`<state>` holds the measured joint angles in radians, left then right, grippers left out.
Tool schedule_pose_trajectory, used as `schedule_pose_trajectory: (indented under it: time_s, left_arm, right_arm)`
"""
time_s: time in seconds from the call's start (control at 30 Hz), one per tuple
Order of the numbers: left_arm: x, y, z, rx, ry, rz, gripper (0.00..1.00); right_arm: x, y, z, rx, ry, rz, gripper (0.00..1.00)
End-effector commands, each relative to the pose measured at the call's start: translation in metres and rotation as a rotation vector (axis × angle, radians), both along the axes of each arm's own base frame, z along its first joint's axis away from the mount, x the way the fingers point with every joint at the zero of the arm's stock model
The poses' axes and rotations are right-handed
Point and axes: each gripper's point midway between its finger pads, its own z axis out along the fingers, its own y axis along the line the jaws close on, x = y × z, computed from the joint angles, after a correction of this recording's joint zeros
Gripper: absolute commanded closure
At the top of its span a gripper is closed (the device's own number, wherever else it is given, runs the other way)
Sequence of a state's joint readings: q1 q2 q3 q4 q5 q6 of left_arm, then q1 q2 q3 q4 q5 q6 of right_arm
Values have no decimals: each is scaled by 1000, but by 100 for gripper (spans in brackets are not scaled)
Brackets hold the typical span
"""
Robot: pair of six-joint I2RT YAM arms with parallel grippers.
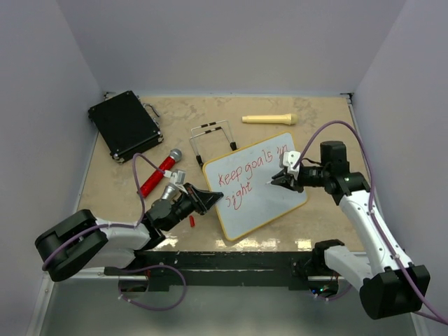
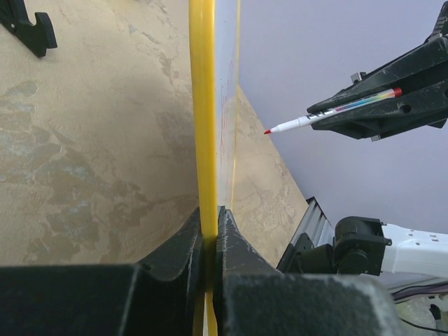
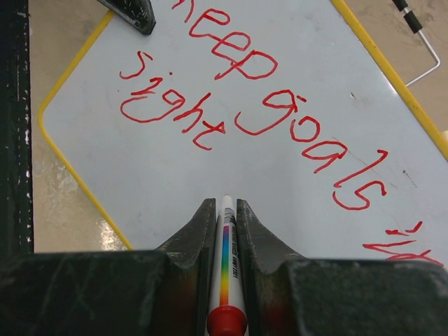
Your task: Write a sentence on the whiteboard
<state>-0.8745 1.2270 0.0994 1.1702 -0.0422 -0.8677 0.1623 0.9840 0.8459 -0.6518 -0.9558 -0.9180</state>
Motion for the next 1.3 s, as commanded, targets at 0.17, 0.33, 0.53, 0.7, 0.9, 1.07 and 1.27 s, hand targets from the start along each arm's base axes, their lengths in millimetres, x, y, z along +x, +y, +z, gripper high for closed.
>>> schedule_pose_trajectory:
  time_s: [0.17, 0.33, 0.53, 0.7, 0.9, 1.07, 1.27]
  left_arm:
    - [8, -3, 35, -63, -100, 20, 100]
    - [8, -3, 33, -52, -100, 19, 100]
    - [8, 1, 36, -55, -110, 29, 100]
    - [8, 1, 39, -55, -112, 34, 100]
    - [5, 4, 36, -56, -107, 29, 100]
    - [5, 4, 33, -42, -105, 31, 100]
    - [6, 4, 31, -33, -104, 34, 100]
  right_arm:
    - [7, 10, 7, 1, -95, 6, 100]
    - [1, 27, 15, 86, -7, 57, 100]
    - [7, 24, 10, 66, -36, -8, 100]
    - [8, 22, 8, 51, -32, -18, 100]
    - [12, 21, 14, 48, -39, -30, 100]
    - [19, 25, 13, 69, -23, -42, 100]
    - [27, 28, 11, 67, -25, -82, 100]
